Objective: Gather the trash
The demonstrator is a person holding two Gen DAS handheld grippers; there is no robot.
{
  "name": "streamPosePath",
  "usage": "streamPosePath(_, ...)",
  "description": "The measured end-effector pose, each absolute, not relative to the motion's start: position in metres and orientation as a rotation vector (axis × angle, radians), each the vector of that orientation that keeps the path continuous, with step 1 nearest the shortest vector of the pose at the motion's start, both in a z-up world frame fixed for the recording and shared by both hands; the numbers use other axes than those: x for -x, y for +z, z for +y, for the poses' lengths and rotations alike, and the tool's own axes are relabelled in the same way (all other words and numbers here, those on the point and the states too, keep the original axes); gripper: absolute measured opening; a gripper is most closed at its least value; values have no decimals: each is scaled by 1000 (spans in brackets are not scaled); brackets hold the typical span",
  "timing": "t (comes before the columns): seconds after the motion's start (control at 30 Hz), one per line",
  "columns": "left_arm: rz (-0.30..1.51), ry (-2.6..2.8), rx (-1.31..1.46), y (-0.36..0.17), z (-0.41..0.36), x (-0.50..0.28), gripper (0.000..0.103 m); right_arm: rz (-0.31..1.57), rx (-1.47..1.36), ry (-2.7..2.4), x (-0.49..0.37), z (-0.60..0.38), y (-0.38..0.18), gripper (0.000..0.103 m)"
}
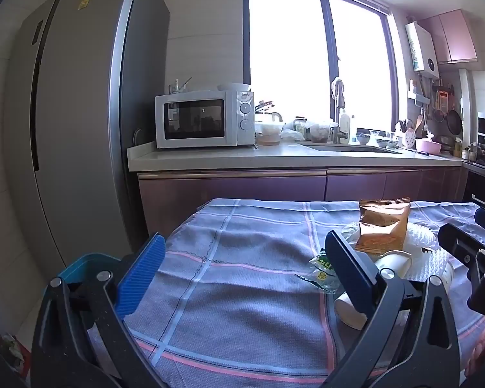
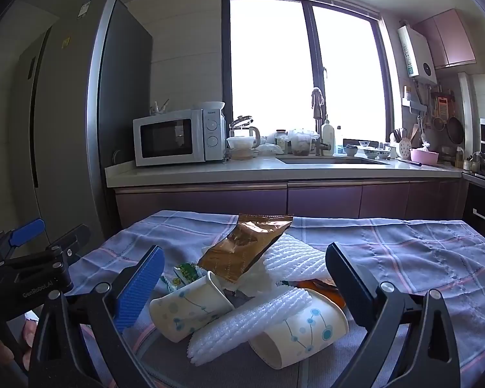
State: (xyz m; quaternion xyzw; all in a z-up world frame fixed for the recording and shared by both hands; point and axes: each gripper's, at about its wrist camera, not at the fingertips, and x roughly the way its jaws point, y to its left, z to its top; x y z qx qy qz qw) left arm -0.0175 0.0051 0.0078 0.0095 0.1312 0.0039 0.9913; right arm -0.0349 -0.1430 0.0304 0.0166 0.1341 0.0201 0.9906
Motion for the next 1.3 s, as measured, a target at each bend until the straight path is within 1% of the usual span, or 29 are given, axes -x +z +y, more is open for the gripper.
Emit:
streamPosePath(0.2, 261, 5, -19, 8, 4, 18, 97, 270, -34, 43, 29, -145, 27, 96)
streamPosePath(0.4, 261, 2, -17, 8, 5, 17, 97, 263, -39, 43, 39, -145, 35, 96)
streamPosePath(1.3, 269, -9, -15, 2, 1, 17, 97, 279, -34, 50, 32, -147, 27, 96)
